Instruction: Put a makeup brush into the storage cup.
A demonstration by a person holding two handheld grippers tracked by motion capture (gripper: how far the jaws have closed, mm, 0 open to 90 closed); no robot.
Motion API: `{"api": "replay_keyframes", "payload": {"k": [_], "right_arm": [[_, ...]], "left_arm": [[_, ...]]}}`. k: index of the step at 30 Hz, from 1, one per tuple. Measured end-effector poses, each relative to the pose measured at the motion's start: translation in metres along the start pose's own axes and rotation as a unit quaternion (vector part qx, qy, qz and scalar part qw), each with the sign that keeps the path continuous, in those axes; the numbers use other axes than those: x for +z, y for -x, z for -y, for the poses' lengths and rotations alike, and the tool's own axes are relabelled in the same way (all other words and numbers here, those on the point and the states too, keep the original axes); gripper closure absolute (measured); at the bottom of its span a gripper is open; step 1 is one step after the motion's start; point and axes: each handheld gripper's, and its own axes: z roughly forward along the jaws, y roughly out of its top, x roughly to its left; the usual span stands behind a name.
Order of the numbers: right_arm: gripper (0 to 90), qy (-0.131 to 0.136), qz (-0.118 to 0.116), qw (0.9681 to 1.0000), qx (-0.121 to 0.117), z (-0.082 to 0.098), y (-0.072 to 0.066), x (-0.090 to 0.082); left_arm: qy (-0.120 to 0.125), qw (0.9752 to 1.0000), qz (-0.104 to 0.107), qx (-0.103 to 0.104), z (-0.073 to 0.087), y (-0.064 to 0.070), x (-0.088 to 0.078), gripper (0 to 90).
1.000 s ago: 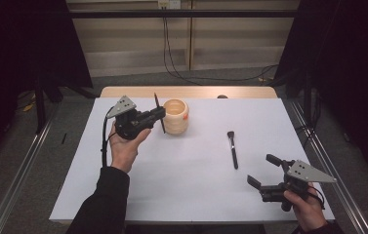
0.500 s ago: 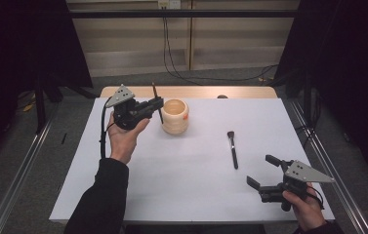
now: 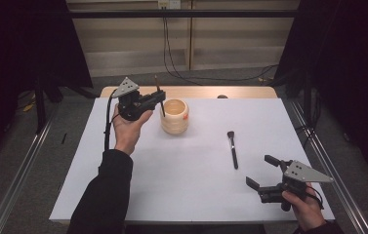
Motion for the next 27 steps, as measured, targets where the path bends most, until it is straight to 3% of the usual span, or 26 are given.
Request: {"api": "replay_keyframes", "payload": {"k": [4,6,11,14,16,20,21,22,24,26,27], "right_arm": [[0.8,-0.002,0.002,1.0,0.006,0.0,0.0,-0.001],[0.8,-0.001,0.004,1.0,0.007,0.0,0.0,-0.001],[0.7,0.0,0.002,1.0,0.002,0.0,0.002,-0.001],[0.8,0.001,0.001,1.0,0.002,0.0,0.001,-0.002],[0.8,0.001,0.001,1.0,0.004,0.0,0.001,-0.002],[0.7,0.001,0.0,1.0,0.001,0.0,0.001,-0.002],[0.8,-0.001,0.0,1.0,0.004,0.0,0.001,-0.002],[0.8,-0.001,0.0,1.0,0.004,0.0,0.001,-0.001],[0.8,0.0,0.001,1.0,0.003,0.0,0.001,-0.002],[0.8,-0.002,-0.001,1.0,-0.001,0.0,0.001,-0.002],[0.8,-0.001,-0.002,1.0,0.006,0.0,0.0,-0.001]], "left_arm": [[0.002,1.0,0.0,0.0,-0.004,-0.007,0.009,83.6],[-0.001,1.0,-0.01,-0.001,-0.007,-0.009,0.013,83.7],[0.001,1.0,-0.006,0.002,-0.009,-0.01,0.019,83.7],[0.007,1.0,-0.003,-0.004,-0.007,-0.009,0.025,83.7],[-0.002,0.9999,-0.012,0.008,-0.006,-0.009,0.029,83.7],[-0.003,1.0,-0.008,0.001,-0.003,-0.013,0.036,83.7],[-0.003,0.9999,-0.015,-0.001,-0.003,-0.013,0.037,83.7],[-0.006,0.9998,-0.017,0.009,-0.002,-0.014,0.038,83.7],[-0.001,0.9998,-0.017,-0.005,0.0,-0.014,0.042,83.7],[-0.007,0.9997,-0.021,0.01,0.002,-0.012,0.045,83.7],[-0.008,0.9996,-0.025,0.006,0.002,-0.011,0.046,83.7]]}}
